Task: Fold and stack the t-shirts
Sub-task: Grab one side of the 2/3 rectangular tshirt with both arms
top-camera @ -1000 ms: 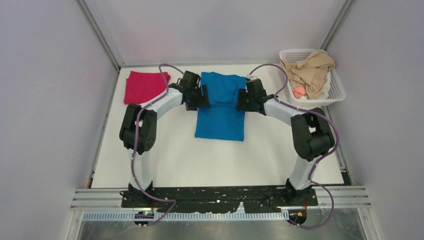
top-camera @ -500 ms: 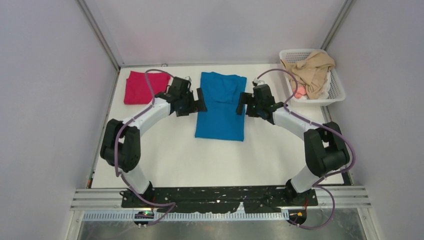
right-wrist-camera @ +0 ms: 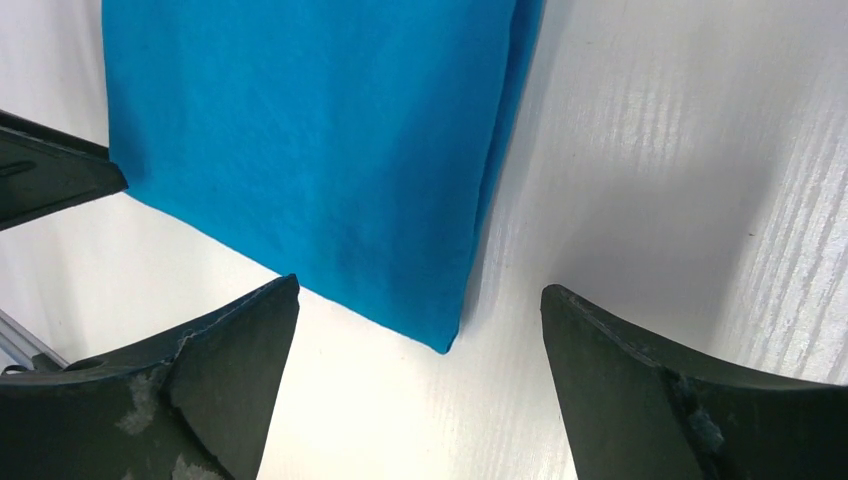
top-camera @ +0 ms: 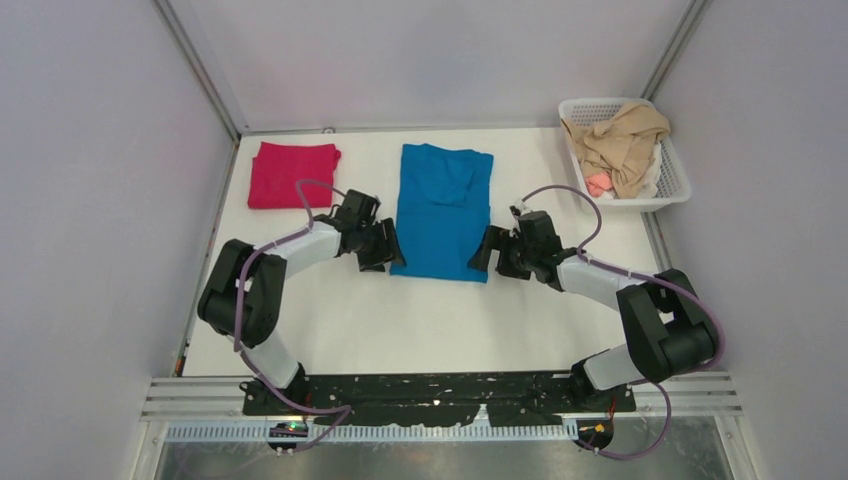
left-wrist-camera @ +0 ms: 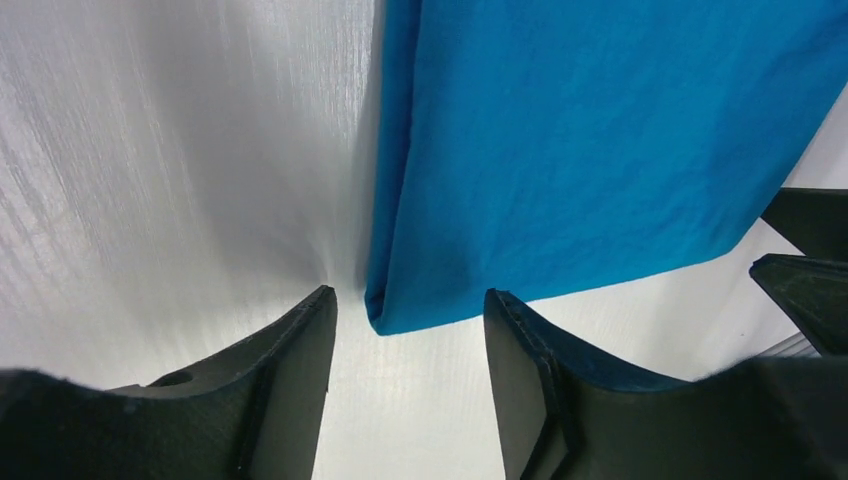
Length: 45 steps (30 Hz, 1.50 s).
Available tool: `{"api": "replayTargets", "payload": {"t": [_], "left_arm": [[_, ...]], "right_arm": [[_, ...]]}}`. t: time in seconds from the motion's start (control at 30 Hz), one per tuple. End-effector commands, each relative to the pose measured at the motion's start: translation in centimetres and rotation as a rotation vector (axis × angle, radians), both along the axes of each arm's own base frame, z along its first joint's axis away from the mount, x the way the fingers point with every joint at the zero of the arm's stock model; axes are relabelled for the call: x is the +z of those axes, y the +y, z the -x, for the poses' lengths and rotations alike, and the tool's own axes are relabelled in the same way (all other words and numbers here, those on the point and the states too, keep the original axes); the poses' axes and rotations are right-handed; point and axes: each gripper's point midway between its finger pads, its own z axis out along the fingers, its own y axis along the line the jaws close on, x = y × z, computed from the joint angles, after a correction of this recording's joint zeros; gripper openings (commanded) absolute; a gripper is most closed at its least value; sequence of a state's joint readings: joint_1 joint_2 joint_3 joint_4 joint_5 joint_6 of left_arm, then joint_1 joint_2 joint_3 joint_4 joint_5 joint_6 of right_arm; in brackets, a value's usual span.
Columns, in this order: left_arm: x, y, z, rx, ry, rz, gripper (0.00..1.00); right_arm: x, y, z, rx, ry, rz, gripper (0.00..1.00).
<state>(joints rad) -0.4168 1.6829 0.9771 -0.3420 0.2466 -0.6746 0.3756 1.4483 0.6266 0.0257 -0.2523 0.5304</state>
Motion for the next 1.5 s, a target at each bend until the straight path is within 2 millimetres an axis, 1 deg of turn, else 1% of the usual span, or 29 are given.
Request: {"api": "replayTargets", "payload": {"t": [0.0,0.07,0.2,0.3,0.37,0.47,0.6,0.8,0.83,0.87,0.9,0.93,0.97,1.0,1.03,1.07,1.2,1.33,1.47], "left_arm": [[-0.3,-0.7,-0.5,0.006,-0.004,0.041,0.53],[-0.8,-0.6,-0.5,0.006,0.013,0.033,0.49],[-1.9,-0.4,-0.1,0.01,0.047,0.015,0.47],[-2.3,-0.4,0.3,0.009,0.064,0.015,0.37],[-2.5,-0.3,0.6,0.012,0.072,0.014,0.25],[-2.5,-0.1,0.9,0.016,0.075,0.015,0.0],[-2.5,-0.3,0.9,0.017,0.059,0.034,0.0],[-2.8,-0.7,1.1,0.017,0.064,0.058,0.0],[-2.8,-0.7,1.1,0.017,0.063,0.061,0.0],[-2.8,-0.8,1.1,0.016,0.062,0.066,0.0],[-2.7,-0.8,1.1,0.014,0.058,0.071,0.0],[-2.7,-0.8,1.1,0.013,0.055,0.073,0.0],[-2.7,-0.8,1.1,0.012,0.051,0.076,0.0],[-2.6,-0.8,1.1,0.013,0.049,0.076,0.0],[-2.6,-0.8,1.2,0.014,0.045,0.075,0.0],[-2.6,-0.7,1.2,0.014,0.041,0.075,0.0],[-2.8,-0.5,1.4,0.017,0.034,0.074,0.0],[-2.9,-0.6,1.5,0.014,0.036,0.076,0.0],[-3.0,-0.6,1.5,0.011,0.025,0.084,0.0]], "right_arm": [[0.4,0.5,0.5,0.008,0.001,-0.044,0.97],[0.5,0.5,0.8,0.014,0.006,-0.046,0.98],[0.5,0.6,1.2,0.024,0.013,-0.049,0.99],[0.4,0.6,1.3,0.026,0.018,-0.05,0.99],[0.4,0.7,1.4,0.031,0.02,-0.052,0.99],[0.4,0.9,1.7,0.042,0.03,-0.061,0.99],[0.2,1.3,2.0,0.047,0.039,-0.059,0.99],[-0.4,2.1,2.9,0.072,0.071,-0.056,0.82],[-0.5,2.0,2.9,0.063,0.071,-0.043,0.8],[-0.6,1.9,2.8,0.055,0.062,-0.029,0.73],[-0.7,1.8,2.8,0.051,0.06,-0.019,0.7],[-0.9,1.5,2.7,0.04,0.055,-0.005,0.62],[-1.1,1.4,2.7,0.036,0.052,0.001,0.57],[-1.1,1.3,2.5,0.031,0.043,0.007,0.46],[-1.0,1.3,2.4,0.03,0.027,0.006,0.44],[-0.6,1.2,1.9,0.028,-0.007,0.01,0.42],[-0.8,0.3,1.2,0.01,-0.039,0.071,0.41],[-1.1,0.4,1.0,0.014,-0.033,0.073,0.38],[-1.4,0.5,1.0,0.017,-0.032,0.07,0.33]]}}
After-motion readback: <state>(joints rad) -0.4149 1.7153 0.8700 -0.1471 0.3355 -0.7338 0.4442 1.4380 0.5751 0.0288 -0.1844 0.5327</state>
